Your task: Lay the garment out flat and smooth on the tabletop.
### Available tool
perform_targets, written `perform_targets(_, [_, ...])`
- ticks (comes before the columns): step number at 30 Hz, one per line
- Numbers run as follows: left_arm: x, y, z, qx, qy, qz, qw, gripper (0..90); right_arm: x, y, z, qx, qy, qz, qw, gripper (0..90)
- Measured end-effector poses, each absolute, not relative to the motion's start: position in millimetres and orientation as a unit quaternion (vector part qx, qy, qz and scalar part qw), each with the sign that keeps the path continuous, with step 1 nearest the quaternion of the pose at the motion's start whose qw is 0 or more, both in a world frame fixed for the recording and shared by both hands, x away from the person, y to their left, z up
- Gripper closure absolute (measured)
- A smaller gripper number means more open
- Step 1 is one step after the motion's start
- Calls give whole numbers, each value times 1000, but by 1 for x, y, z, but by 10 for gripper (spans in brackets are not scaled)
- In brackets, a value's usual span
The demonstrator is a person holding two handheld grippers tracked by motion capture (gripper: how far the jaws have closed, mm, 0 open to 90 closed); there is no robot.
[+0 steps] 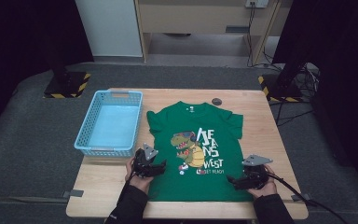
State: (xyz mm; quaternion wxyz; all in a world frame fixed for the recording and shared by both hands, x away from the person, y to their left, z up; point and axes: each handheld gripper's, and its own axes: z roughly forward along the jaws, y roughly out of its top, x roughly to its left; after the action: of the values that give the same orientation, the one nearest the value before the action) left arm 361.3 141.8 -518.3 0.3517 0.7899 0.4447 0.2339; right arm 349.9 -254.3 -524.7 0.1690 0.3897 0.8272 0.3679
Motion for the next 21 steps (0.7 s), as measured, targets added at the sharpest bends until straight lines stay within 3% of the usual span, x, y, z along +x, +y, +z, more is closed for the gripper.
perform_targets(12, [333, 164, -517, 786, 459, 214, 356, 214, 354, -281, -523, 446, 788, 382, 185, 6])
perform_targets(21, [318, 201, -526, 773, 487, 219, 343, 182, 357, -302, -527, 477, 774, 369, 191, 5])
